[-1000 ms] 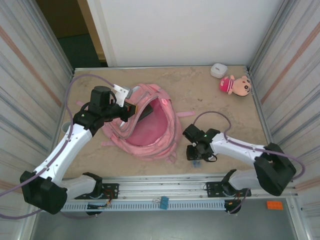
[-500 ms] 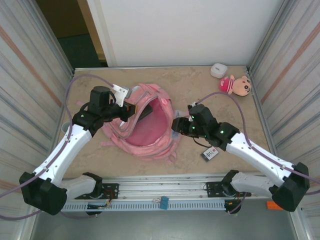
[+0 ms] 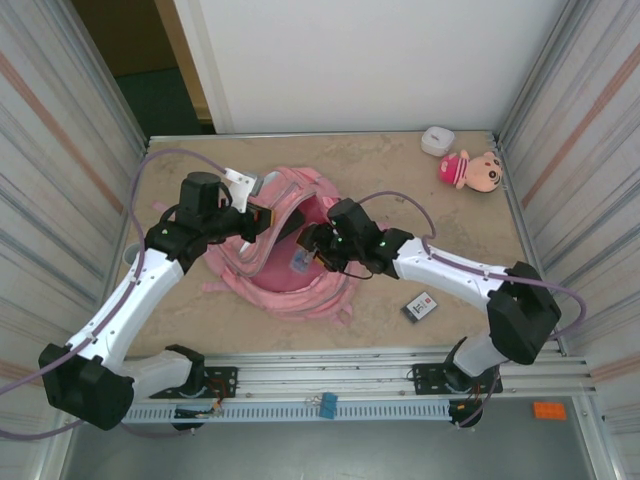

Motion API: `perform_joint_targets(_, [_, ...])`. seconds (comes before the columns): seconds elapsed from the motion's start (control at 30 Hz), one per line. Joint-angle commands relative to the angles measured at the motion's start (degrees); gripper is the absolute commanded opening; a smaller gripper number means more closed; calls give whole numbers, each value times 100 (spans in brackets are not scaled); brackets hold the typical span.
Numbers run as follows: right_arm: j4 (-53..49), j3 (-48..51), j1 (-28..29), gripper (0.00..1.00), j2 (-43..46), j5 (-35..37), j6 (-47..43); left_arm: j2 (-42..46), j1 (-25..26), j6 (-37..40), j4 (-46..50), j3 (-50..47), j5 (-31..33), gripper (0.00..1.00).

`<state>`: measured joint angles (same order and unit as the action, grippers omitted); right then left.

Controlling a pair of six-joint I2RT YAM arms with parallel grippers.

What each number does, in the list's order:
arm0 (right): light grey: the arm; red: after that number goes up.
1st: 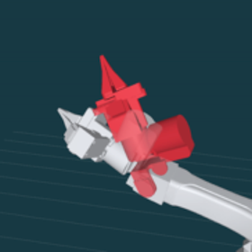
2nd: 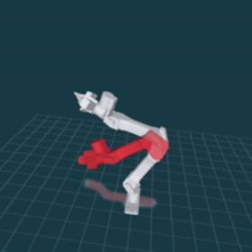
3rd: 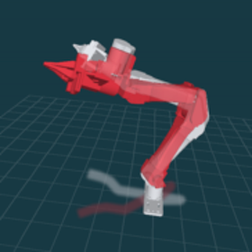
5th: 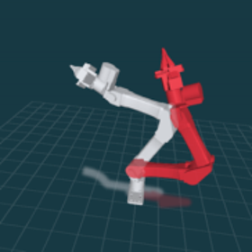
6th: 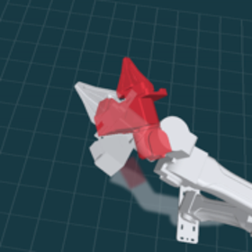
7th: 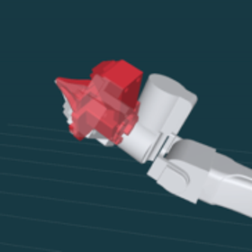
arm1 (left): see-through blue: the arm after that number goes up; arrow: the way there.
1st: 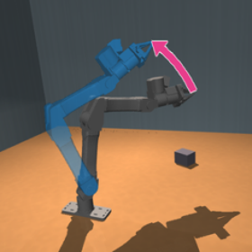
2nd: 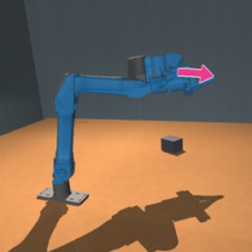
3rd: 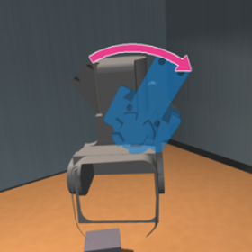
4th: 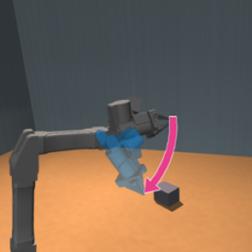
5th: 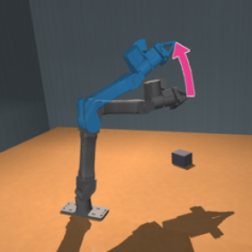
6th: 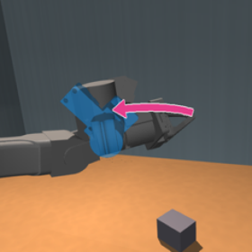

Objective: Pack the student bag

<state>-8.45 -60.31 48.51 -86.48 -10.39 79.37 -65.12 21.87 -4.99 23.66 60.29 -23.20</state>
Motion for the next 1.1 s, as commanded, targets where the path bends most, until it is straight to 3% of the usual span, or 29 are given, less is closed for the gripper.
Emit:
perform_joint_targets(0.0, [63,-266,-6,69,-103,-63,363,106,37,-58,-691,281,-304,0])
perform_joint_targets(0.1, [-98,-163,-33,75,78,-43,220,105,46,7,-619,256,-294,0])
perform_joint_targets(0.33, [-498,744,-182,71,1563,631,-371,33,396,360,-468,-126,-7,0])
perform_joint_targets(0.57, [-1753,1327,-763,68,3347,1124,-1147,-612,1359,790,-537,-591,733,0])
perform_joint_targets(0.73, [-2157,1424,-1041,66,3955,1276,-1721,-1388,1975,495,-1186,-953,885,0])
perform_joint_targets(0.9, [-1874,1523,-1065,68,3982,1161,-2291,-2077,2260,152,-1635,-960,1093,19])
perform_joint_targets(1.07, [-1162,1600,-909,71,3883,716,-4138,-1912,2247,11,-1506,-670,1233,58])
